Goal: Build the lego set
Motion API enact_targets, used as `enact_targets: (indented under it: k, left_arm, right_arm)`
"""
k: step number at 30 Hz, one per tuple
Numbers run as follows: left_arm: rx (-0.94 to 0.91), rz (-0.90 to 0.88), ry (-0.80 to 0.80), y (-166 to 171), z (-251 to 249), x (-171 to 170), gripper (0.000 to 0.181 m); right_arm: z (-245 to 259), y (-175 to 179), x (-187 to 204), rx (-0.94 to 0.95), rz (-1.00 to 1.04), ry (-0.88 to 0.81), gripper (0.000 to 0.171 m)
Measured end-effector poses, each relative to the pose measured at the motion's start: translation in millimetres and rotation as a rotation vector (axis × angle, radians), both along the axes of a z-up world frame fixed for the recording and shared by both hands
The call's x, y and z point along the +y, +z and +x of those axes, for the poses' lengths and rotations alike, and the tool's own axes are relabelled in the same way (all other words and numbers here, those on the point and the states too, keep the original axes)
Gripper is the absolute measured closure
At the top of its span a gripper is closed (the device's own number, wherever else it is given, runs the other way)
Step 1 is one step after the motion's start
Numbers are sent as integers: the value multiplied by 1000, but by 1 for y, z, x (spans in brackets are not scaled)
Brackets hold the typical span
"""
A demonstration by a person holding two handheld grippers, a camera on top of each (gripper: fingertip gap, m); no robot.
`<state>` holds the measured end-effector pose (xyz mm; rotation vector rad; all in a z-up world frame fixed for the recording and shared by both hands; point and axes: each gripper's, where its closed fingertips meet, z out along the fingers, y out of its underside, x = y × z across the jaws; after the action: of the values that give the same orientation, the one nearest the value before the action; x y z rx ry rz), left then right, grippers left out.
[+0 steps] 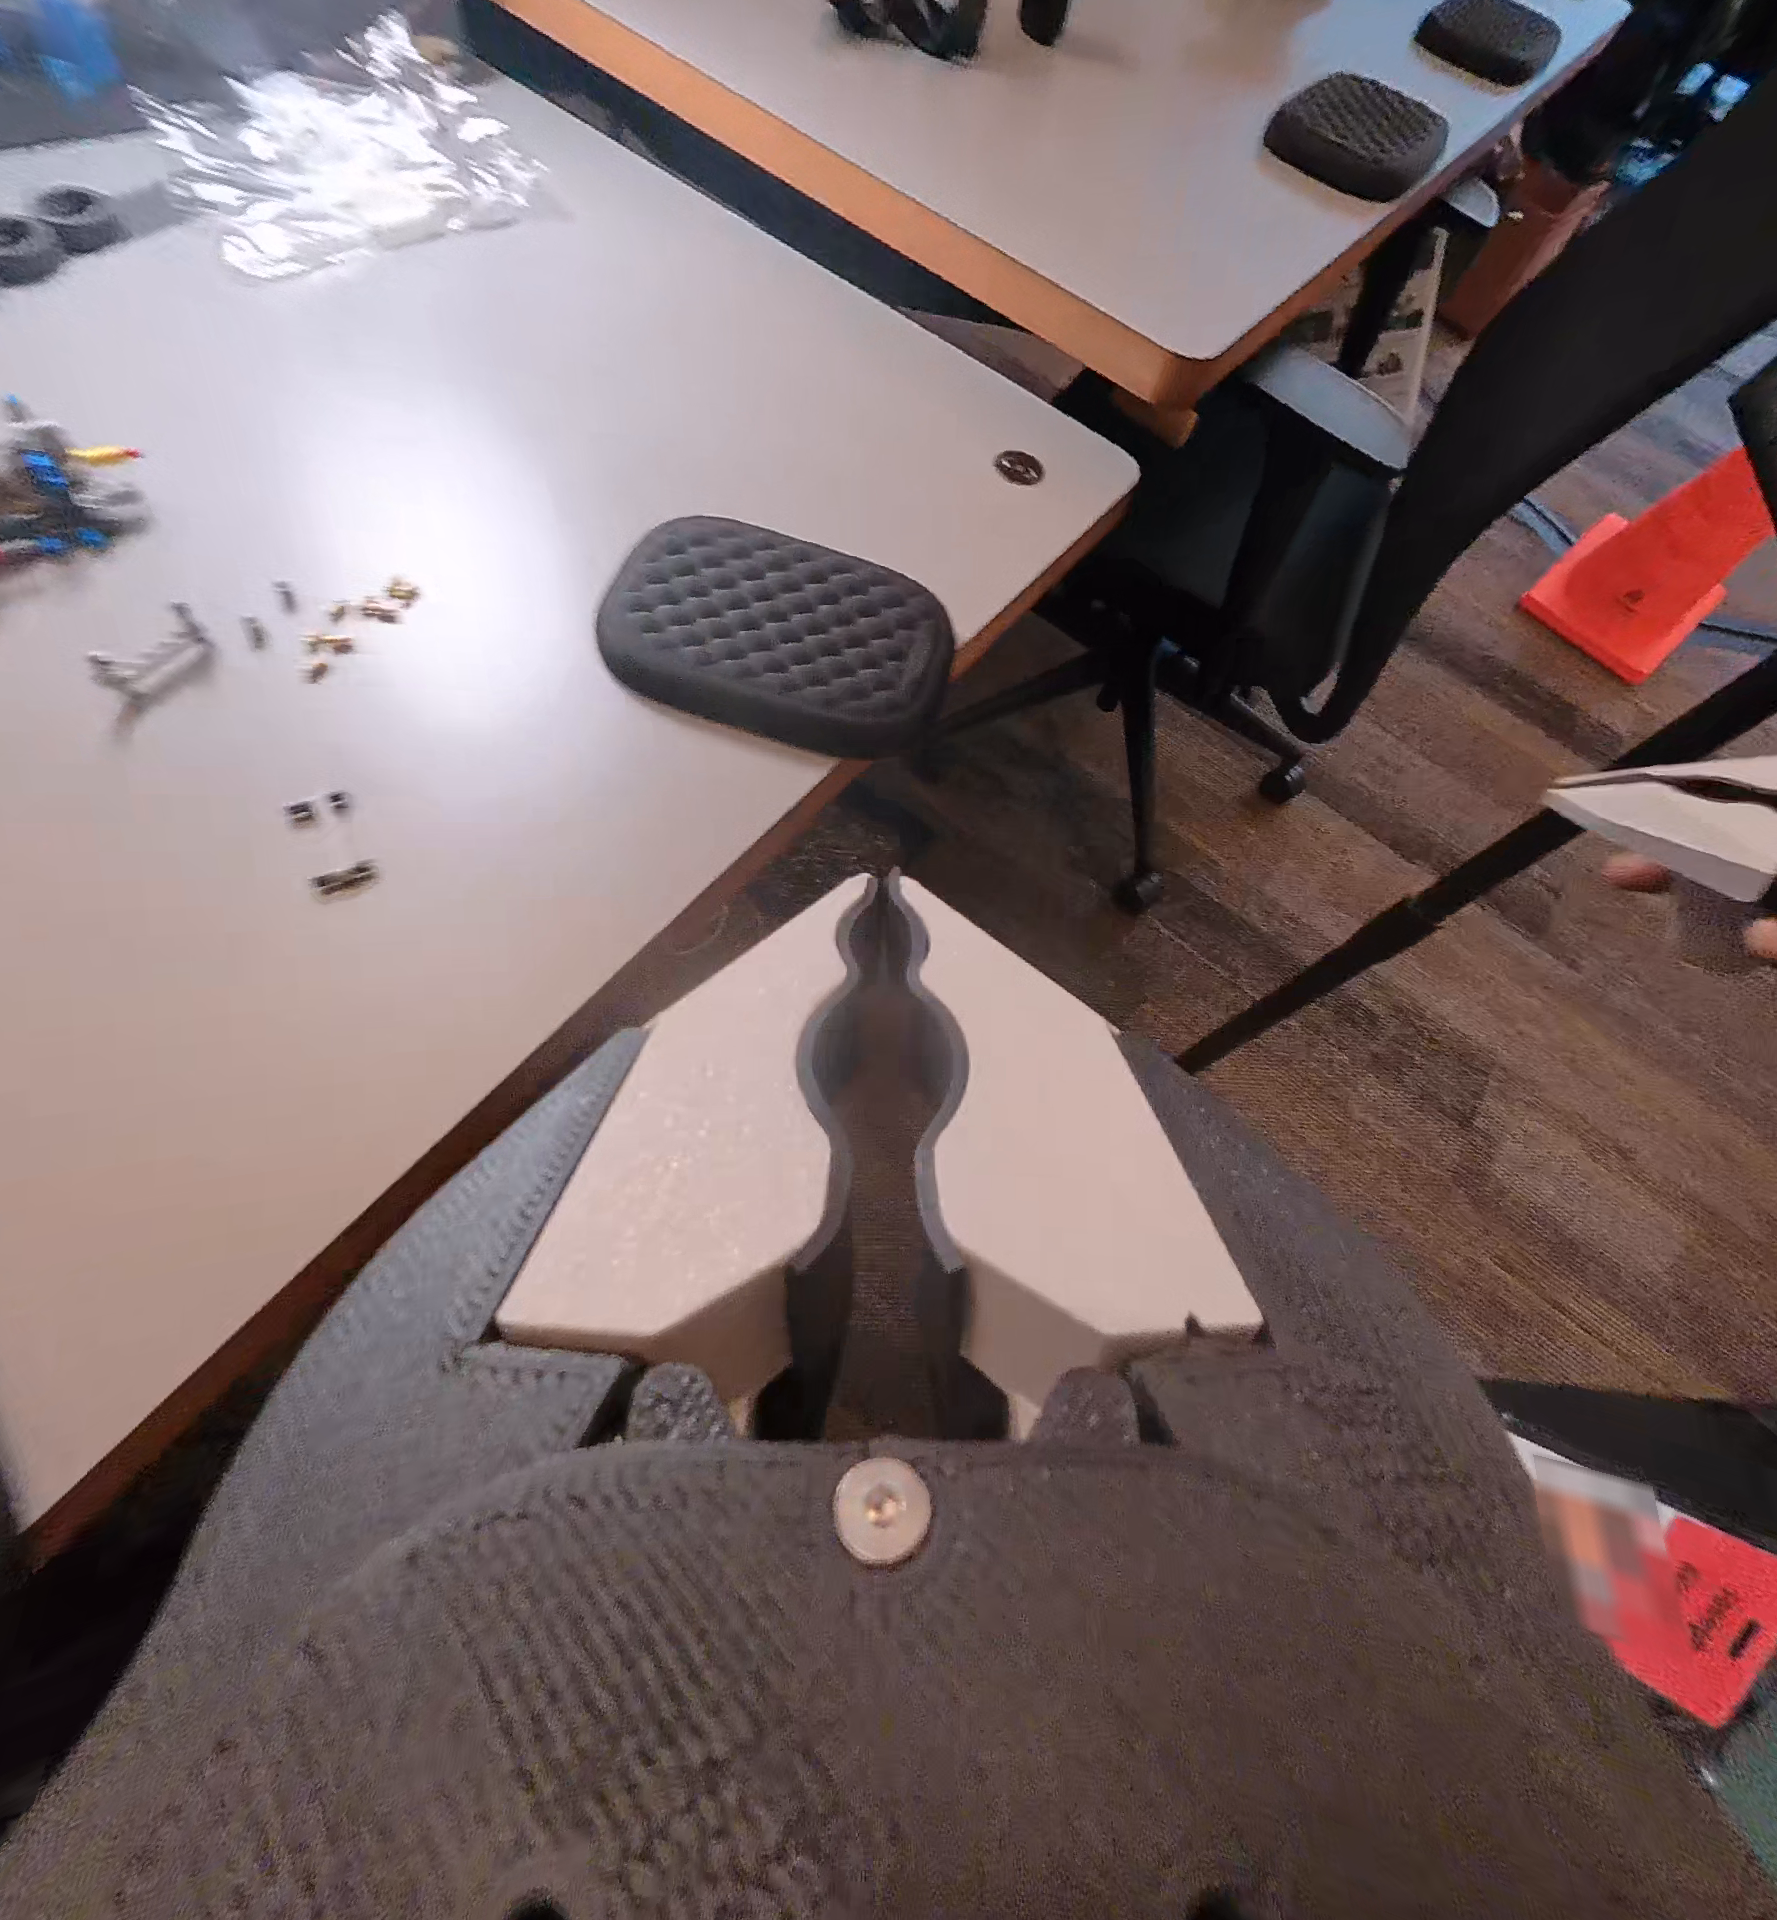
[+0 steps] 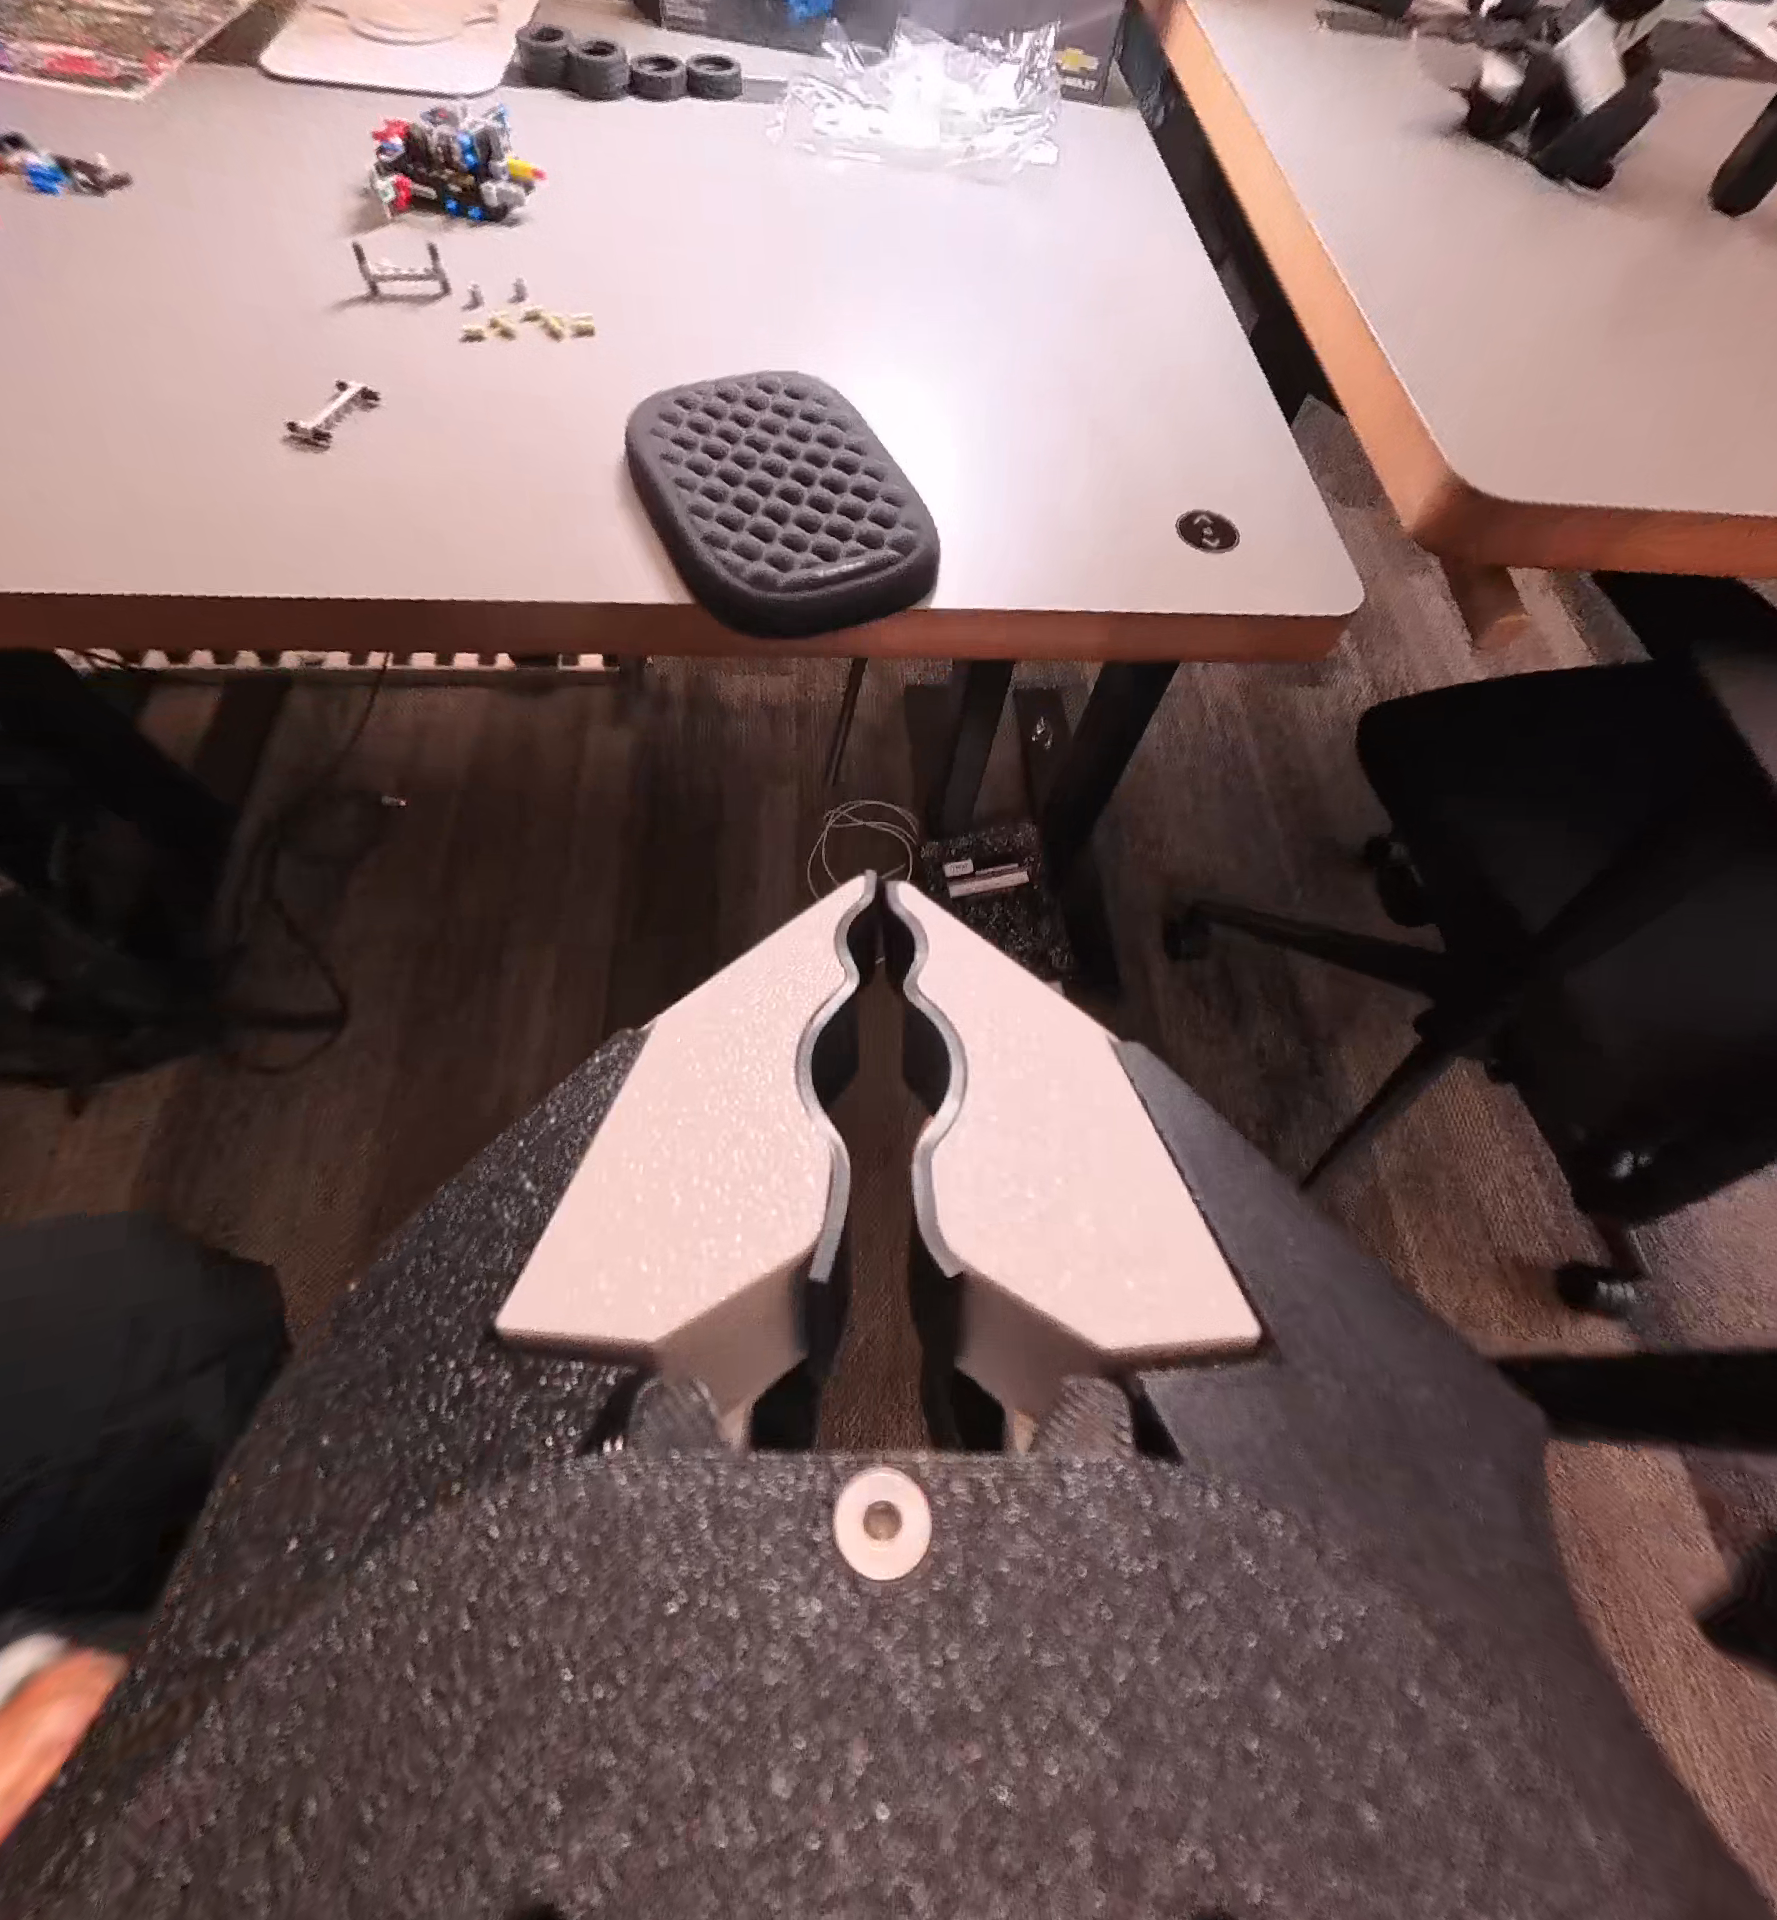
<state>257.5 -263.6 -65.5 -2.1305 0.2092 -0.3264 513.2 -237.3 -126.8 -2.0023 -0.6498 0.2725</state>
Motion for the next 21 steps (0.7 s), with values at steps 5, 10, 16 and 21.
enact_targets:
  k: [5,10,16,21]
  left_arm:
    - [-35,-90,-207,-69,69,25,155]
    - [-69,-142,-436,-198,110,39,143]
    - [43,-92,-642,-384,112,68,143]
    - [129,-12,-587,-518,73,123,142]
  right_arm:
    - [-8,-58,37,-7,-18,-11,133]
    - [-15,-155,60,-65,-43,-74,128]
    - [-40,-299,85,-42,-65,-145,127]
    - [-50,-427,100,-54,-92,-130,124]
